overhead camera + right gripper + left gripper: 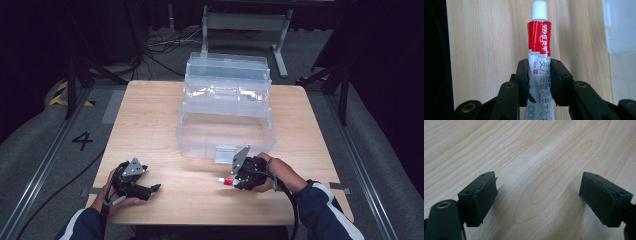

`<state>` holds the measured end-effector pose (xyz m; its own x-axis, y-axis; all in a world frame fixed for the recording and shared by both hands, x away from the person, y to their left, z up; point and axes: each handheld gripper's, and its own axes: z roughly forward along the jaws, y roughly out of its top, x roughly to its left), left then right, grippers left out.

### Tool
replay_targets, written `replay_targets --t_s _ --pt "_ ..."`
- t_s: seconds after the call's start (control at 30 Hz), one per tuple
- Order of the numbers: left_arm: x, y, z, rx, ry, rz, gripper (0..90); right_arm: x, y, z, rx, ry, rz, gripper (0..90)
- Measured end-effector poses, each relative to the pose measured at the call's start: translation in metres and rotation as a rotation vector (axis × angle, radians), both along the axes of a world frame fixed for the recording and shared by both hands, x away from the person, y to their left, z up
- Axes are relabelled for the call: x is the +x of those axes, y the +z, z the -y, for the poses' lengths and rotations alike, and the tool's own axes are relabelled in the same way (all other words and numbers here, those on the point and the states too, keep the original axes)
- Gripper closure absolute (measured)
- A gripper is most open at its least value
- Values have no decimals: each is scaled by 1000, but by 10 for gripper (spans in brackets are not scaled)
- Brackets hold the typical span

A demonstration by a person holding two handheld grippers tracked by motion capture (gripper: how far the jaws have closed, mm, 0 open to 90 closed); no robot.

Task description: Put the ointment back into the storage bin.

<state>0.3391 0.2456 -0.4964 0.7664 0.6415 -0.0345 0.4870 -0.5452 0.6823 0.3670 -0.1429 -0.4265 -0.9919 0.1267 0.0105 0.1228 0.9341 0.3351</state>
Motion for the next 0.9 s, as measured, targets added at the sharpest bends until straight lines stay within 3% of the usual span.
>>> replay_targets --t_s 0.33,0.77,0.9 --pt "0 0 0 0 1 -1 150 -2 16 15 30 -8 47 706" --pt "0 0 0 0 2 -2 150 -3 24 18 42 -14 58 706" --pt "0 0 0 0 3 -2 150 -4 34 16 59 12 45 706"
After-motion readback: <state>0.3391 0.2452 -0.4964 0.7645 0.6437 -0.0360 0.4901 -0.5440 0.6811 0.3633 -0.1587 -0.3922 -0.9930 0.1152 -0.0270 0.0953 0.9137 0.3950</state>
